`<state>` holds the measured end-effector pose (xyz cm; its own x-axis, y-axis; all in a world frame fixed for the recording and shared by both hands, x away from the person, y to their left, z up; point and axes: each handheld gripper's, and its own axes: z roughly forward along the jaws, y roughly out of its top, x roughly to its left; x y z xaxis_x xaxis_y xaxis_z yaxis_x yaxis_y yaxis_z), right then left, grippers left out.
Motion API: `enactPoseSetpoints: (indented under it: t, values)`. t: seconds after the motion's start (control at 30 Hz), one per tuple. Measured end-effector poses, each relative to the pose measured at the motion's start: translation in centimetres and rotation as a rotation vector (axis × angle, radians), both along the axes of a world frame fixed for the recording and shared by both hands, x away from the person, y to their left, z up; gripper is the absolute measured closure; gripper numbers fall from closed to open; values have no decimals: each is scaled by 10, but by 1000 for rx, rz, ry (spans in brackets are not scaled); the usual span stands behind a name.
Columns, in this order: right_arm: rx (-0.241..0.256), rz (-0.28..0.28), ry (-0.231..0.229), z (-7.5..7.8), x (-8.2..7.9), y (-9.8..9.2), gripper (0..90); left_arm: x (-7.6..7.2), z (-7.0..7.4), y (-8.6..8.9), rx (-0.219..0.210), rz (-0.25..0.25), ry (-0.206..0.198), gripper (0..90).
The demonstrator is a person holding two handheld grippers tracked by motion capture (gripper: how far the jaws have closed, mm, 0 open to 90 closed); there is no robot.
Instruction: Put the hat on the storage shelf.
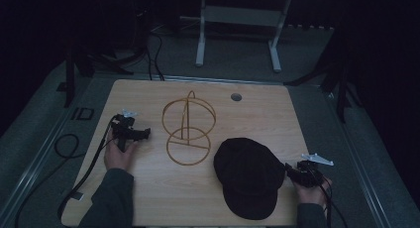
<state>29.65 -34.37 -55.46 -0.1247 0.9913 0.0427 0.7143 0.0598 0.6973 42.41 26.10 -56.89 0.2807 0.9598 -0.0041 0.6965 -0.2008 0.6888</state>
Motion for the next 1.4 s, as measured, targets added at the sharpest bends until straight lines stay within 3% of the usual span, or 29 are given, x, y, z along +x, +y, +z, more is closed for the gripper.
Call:
enactPoseSetpoints:
  t: [0.1,0.2,0.43,0.67,0.9,1.03,1.23,1.4]
  values:
    - [12,15,2,4,-3,1,488,0,0,0,0,0,0,27]
    - [-8,7,9,9,-5,2,484,0,0,0,1,-1,0,27]
    - [-18,17,-18,31,-16,7,449,0,0,0,2,-3,1,27]
    - [58,-12,-45,48,-29,9,430,0,0,0,1,-3,1,27]
    - [110,39,-48,55,-41,25,417,0,0,0,0,-1,0,27]
    - [111,67,-22,51,-38,37,420,0,0,0,0,-1,0,27]
    - [134,55,74,37,-26,45,458,0,0,0,1,-3,1,27]
    - [133,38,113,32,-21,47,530,0,0,0,2,-3,1,27]
